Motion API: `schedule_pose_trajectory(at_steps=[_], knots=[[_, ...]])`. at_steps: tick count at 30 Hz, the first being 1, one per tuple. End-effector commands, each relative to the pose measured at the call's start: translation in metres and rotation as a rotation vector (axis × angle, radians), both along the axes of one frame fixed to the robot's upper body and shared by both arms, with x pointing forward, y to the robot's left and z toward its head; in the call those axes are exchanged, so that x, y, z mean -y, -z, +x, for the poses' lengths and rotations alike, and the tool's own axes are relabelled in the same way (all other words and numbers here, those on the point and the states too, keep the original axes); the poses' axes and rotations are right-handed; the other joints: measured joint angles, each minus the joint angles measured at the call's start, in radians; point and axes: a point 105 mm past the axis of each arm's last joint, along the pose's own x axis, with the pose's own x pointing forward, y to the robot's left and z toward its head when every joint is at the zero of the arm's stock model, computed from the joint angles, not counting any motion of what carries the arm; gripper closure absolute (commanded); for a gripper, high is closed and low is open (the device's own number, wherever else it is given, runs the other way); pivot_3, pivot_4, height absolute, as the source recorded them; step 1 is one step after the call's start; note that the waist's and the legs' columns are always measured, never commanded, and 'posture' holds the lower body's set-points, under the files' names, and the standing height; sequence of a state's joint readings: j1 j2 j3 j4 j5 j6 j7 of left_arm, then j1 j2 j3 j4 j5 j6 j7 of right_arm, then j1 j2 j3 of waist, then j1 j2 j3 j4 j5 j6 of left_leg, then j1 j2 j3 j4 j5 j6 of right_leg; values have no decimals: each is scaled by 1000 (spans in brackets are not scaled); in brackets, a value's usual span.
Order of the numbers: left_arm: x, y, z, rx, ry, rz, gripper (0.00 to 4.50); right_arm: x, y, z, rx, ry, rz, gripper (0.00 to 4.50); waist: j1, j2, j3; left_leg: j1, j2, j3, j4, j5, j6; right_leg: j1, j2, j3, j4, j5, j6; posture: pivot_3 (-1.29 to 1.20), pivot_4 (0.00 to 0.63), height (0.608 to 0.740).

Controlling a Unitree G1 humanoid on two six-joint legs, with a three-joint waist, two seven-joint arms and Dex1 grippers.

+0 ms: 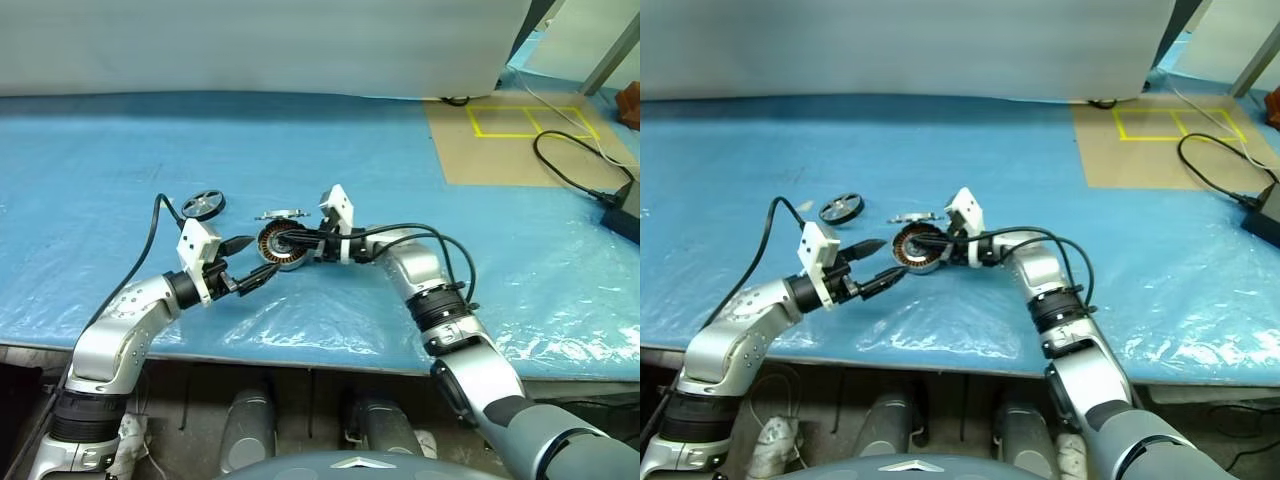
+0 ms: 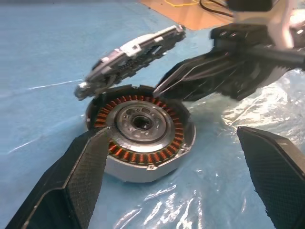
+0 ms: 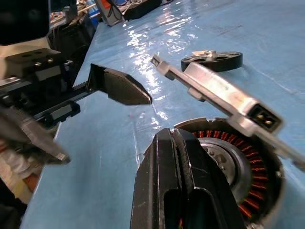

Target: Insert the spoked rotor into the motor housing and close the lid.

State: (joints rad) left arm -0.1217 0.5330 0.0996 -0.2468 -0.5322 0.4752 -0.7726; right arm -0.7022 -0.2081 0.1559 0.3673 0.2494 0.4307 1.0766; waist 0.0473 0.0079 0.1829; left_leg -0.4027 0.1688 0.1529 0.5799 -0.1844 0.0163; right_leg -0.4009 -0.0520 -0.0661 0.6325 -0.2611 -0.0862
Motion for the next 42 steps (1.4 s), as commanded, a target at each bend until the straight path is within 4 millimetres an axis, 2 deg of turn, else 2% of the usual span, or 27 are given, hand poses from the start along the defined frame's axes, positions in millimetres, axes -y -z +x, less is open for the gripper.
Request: schedule_pose_trajectory(at_steps=[1, 4, 7, 15, 18, 22, 25, 30, 32, 34, 40, 42], knots=[[-11, -19, 1, 60, -20, -6, 0, 26, -14, -1, 16, 44, 31, 4467, 1, 0, 0, 0, 0, 0, 0, 0, 0, 0, 0, 0, 0, 0, 0, 0, 150, 740], [-16, -18, 2, 59, -29, 4, 0, 45, -15, 0, 11, 100, 19, 4467, 1, 0, 0, 0, 0, 0, 0, 0, 0, 0, 0, 0, 0, 0, 0, 0, 150, 740], [-17, -16, 4, 53, -23, 12, 0, 50, -18, 3, 28, 138, 25, 4467, -5, 0, 0, 1, 0, 0, 1, 0, 0, 0, 0, 0, 1, 0, 0, 0, 150, 740], [1, -9, 7, 30, 53, 10, 0, 16, -27, -12, 62, 44, 53, 4467, -3, 0, 0, 1, 0, 0, 1, 0, 0, 0, 0, 0, 2, 0, 0, 0, 150, 740], [13, -2, 0, 14, 112, 20, 0, 13, -24, -12, 68, 42, 41, 4467, 1, 0, 0, 1, 0, 0, 1, 0, 0, 0, 0, 0, 2, 0, 0, 0, 150, 740], [16, 0, 2, 13, 112, 18, 0, 13, -21, -13, 72, 43, 26, 4467, 1, 0, 0, 1, 0, 0, 2, 0, 0, 0, 0, 0, 2, 0, 0, 0, 150, 740], [14, -3, 5, 26, 95, 14, 0, 11, -20, -14, 73, 35, 20, 4467, 0, 0, 0, 1, 0, 0, 2, 0, -1, 0, 0, 0, 3, 0, 0, 0, 150, 740], [-10, -4, 10, 28, 11, 36, 0, 14, -16, -13, 69, 44, 6, 4467, -3, 0, 0, 1, 0, 0, 2, 1, -1, 0, 0, 0, 4, 0, 0, 0, 150, 740], [-13, -4, 9, 27, 9, 37, 0, 16, -16, -12, 70, 53, 6, 4467, -3, 0, 0, 1, 0, 0, 2, 1, -1, 0, 0, 0, 4, 0, 0, 0, 150, 740], [-7, -4, 8, 32, 29, 34, 0, 15, -15, -13, 69, 44, 5, 4467, -2, 0, 0, 1, -1, 0, 2, 1, -1, 0, 0, 0, 4, 0, 0, 0, 150, 740], [30, -10, 16, 72, 123, 12, 0, 6, -17, -9, 94, 41, 7, 4467, 6, 0, 0, 1, -1, -1, 4, 1, -1, 0, -1, 0, 6, 0, 0, 0, 150, 740], [34, -10, 16, 63, 135, 8, 0, 7, -16, -8, 97, 46, -1, 4467, 6, 0, 0, 1, -1, -1, 6, 1, -1, 0, -1, 0, 7, 0, 0, 0, 150, 740]])
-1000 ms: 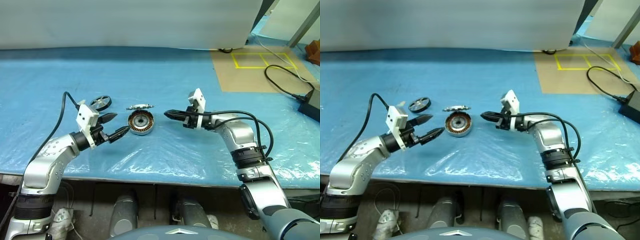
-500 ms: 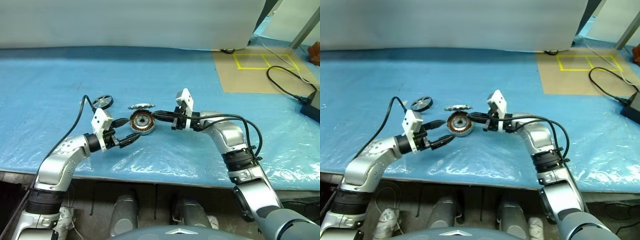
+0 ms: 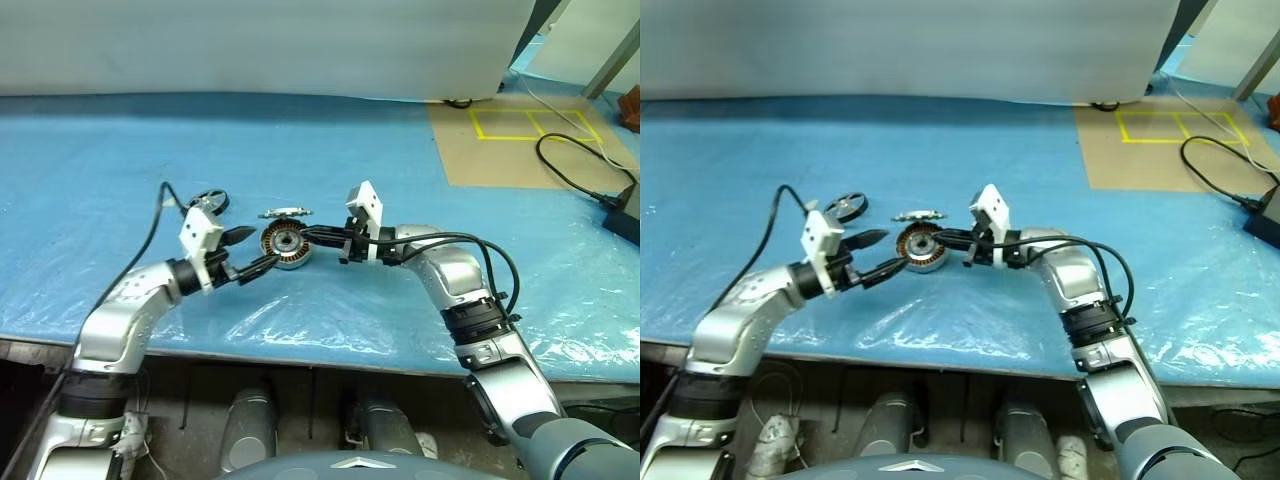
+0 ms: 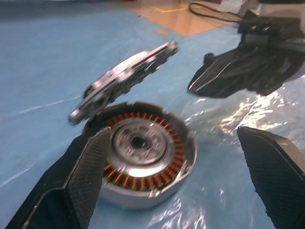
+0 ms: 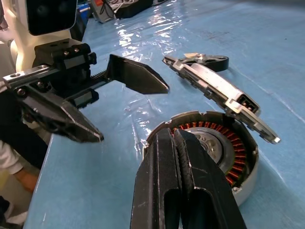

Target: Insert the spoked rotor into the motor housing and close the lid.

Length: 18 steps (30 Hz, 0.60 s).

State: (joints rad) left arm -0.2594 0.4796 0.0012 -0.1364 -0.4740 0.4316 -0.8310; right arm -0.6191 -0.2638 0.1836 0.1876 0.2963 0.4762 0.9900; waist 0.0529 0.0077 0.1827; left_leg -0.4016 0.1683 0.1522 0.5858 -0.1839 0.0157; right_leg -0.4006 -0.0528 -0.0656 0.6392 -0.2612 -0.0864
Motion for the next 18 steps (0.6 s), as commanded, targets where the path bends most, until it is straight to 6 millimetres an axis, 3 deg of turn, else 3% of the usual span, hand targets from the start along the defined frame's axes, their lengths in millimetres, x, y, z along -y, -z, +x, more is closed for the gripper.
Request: schedule_pose_trajectory(at_steps=[1, 10, 13, 18], knots=[[3, -5, 1, 14, 9, 7, 0, 0, -11, 3, 51, 3, 6, 4467, -4, 0, 0, 0, 0, 0, 0, 0, 0, 0, 0, 0, 0, 0, 0, 0, 150, 740], [-3, 5, 4, -29, -20, 30, 0, 7, -6, 6, 45, 49, -4, 4467, -8, 0, 0, 0, 0, 0, 1, 0, 0, 0, 0, 0, 1, 0, 0, 0, 150, 740], [4, 3, 3, -27, 7, -1, 621, 8, -6, 7, 45, 57, -4, 4500, -7, 0, 0, 0, 0, 0, 1, 0, 0, 0, 0, 0, 1, 0, 0, 0, 150, 740], [9, 5, 7, -23, 6, -10, 2341, 7, -7, 8, 47, 61, -3, 4500, -6, 0, 0, 0, 0, -1, 2, 0, 0, 0, 0, 0, 1, 0, 0, 0, 150, 740]])
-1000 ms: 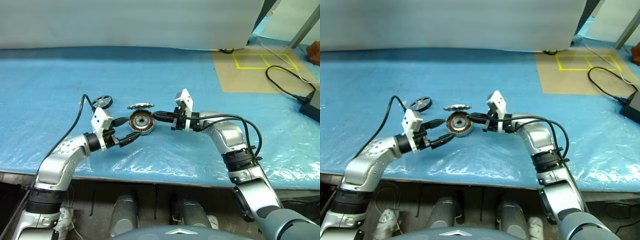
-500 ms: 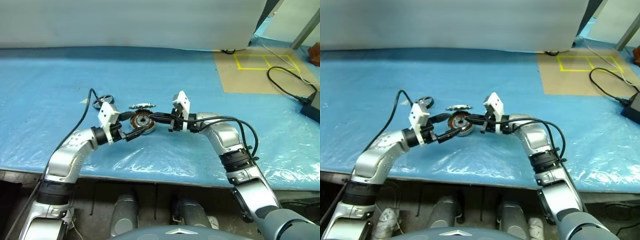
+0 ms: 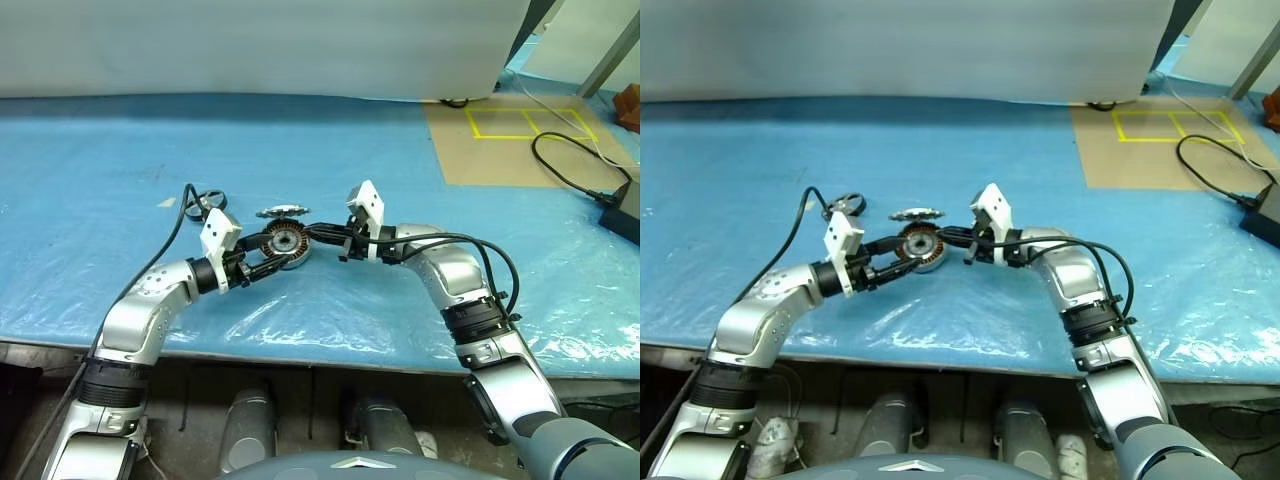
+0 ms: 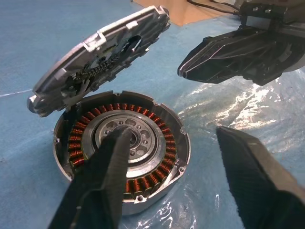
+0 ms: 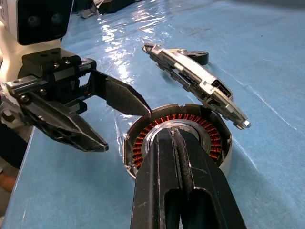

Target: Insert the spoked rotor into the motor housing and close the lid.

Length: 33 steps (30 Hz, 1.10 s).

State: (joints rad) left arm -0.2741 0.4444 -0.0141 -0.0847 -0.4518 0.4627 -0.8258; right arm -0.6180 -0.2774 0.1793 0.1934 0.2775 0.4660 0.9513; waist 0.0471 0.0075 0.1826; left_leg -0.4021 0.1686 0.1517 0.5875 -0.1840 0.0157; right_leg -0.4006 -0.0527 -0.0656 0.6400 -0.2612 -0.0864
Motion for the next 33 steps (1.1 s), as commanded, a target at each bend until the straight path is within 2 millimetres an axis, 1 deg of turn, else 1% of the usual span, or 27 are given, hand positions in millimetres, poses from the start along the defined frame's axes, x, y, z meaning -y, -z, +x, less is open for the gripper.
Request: schedule_pose_trajectory(at_steps=[1, 4, 7, 10, 12, 14, 17, 20, 26, 31, 33], knots=[[5, -9, 2, 47, 17, -4, 2682, 0, -9, 1, 31, 3, 23, 4500, 0, 0, 0, 0, 0, 0, 0, 0, 0, 0, 0, 0, 0, 0, 0, 0, 150, 740], [4, -2, 8, 49, -12, 28, 3701, -1, -9, 1, 31, 3, 24, 4500, 0, 0, 0, 0, 0, 0, 0, 0, 0, 0, 0, 0, 0, 0, 0, 0, 150, 740], [2, -1, 16, 65, -54, 32, 3701, -1, -11, 3, 34, 7, 27, 4500, 0, 0, 0, 0, 0, 0, 0, 0, 0, 0, 0, 0, 0, 0, 0, 0, 150, 740], [2, 5, 18, 69, -59, 51, 3701, -5, -12, -1, 17, -23, 31, 4500, -1, 0, 0, 0, 0, 0, 0, 0, 0, 0, 0, 0, 0, 0, 0, 0, 150, 740], [1, 9, 22, 65, -81, 43, 3701, -12, -12, -4, 19, -54, 28, 4500, -1, 0, 0, 0, 0, 0, 0, 0, 0, 0, 0, 0, 0, 0, 0, 0, 150, 740], [3, 11, 24, 64, -82, 43, 3701, -20, -12, -1, 21, -60, 29, 4500, -3, 0, 0, 0, 0, 0, 0, 0, 0, 0, 0, 0, 0, 0, 0, 0, 150, 740], [13, 14, 19, 47, -26, 38, 3701, -28, -8, 8, 26, -53, 13, 4500, -3, 0, 0, 0, 0, 0, 1, 0, 0, 0, 0, 0, 1, 0, 0, 0, 150, 740], [15, 17, 18, 50, -21, 56, 3701, -40, -15, 10, 39, -84, 32, 4500, -2, 0, 0, 0, 0, 0, 1, 0, 0, 0, 0, 0, 0, 0, 0, 0, 150, 740], [13, 14, 19, 57, -35, 44, 3701, -61, -26, 9, 64, -139, 61, 4500, -2, 0, 0, -1, 0, 0, 1, 0, 0, 0, 0, 0, 1, 0, 0, 0, 150, 740], [12, 11, 20, 64, -44, 39, 3701, -71, -31, 9, 75, -159, 75, 4500, -2, 0, 0, -1, 0, 0, 2, 0, 0, 0, 0, 0, 1, 0, 0, 0, 150, 740], [12, 10, 21, 67, -46, 37, 3701, -72, -31, 12, 64, -146, 94, 4500, -2, 0, 0, -1, 0, 0, 2, 0, 1, 0, 0, 0, 1, 0, 0, 0, 150, 740]])
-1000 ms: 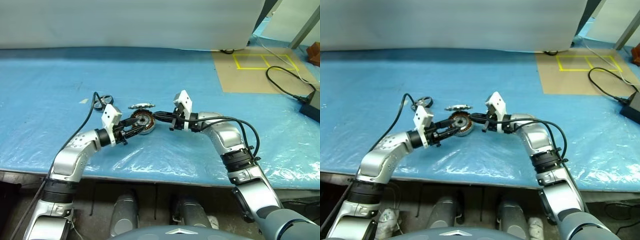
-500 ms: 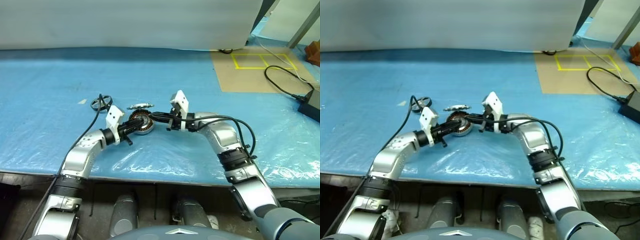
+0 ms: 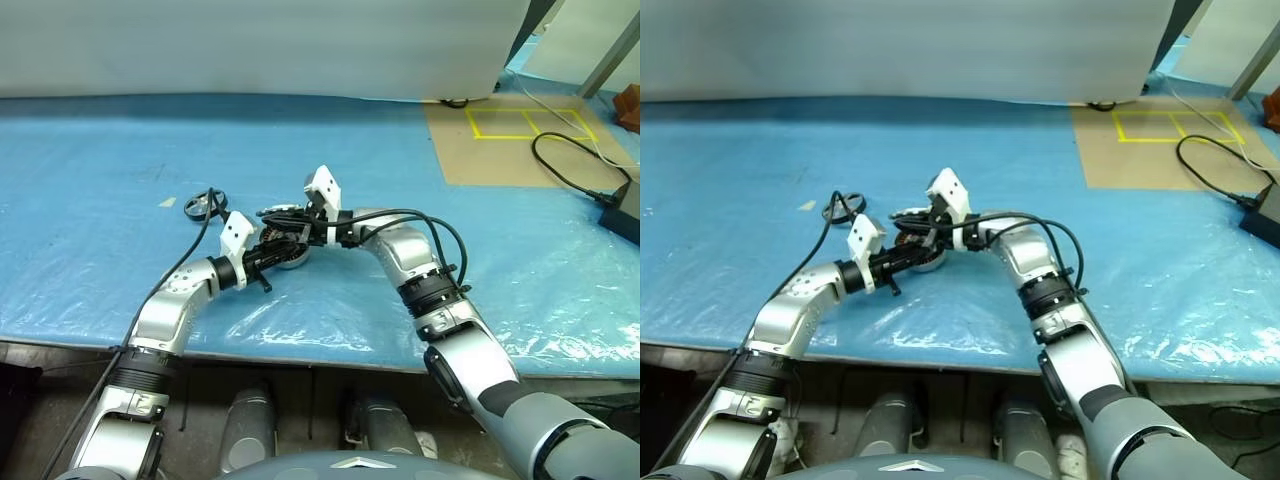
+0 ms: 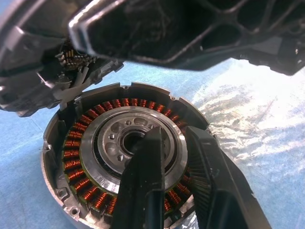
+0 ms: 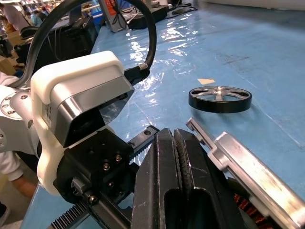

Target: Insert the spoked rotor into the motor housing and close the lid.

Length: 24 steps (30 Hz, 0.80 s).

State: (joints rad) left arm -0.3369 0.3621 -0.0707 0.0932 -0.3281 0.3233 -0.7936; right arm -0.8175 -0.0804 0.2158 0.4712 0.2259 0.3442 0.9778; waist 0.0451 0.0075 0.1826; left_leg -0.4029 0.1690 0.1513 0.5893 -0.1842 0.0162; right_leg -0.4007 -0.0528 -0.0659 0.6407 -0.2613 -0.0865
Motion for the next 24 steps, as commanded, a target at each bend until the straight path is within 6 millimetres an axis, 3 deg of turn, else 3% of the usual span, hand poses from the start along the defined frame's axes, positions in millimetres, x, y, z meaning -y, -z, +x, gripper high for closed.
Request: schedule_pose_trajectory(at_steps=[1, 4, 12, 19, 24], knots=[[-1, -11, 1, 42, -3, -7, 3701, -5, -14, 8, 21, 17, 55, 4500, -1, 0, 0, 0, 0, 0, 0, 0, 0, 0, 0, 0, 0, 0, 0, 0, 150, 740], [-1, -11, 1, 43, 2, -4, 3701, -1, -10, 25, 29, 111, 46, 4500, -1, 0, 0, 0, 0, 0, 0, 0, 0, 0, 0, 0, 1, 0, 0, 0, 150, 740], [0, -12, 0, 45, 0, -13, 3701, 0, -8, 37, 86, 194, 55, 4500, -1, 0, 0, 0, 0, 0, 0, 0, 0, 0, 0, 0, 1, 0, 0, 0, 150, 740], [-2, -12, 0, 46, -5, -13, 3701, 9, -23, 61, 160, 386, 118, 4500, -1, 0, 0, 0, 0, 0, 1, 0, 0, -1, 0, 0, 1, 0, 0, 0, 150, 740], [-2, -12, 1, 44, -5, -15, 3701, 3, -20, 61, 159, 403, 124, 4500, -2, 0, 0, -1, 0, 0, 1, 0, 0, -1, 0, 0, 1, 0, 0, 0, 150, 740]])
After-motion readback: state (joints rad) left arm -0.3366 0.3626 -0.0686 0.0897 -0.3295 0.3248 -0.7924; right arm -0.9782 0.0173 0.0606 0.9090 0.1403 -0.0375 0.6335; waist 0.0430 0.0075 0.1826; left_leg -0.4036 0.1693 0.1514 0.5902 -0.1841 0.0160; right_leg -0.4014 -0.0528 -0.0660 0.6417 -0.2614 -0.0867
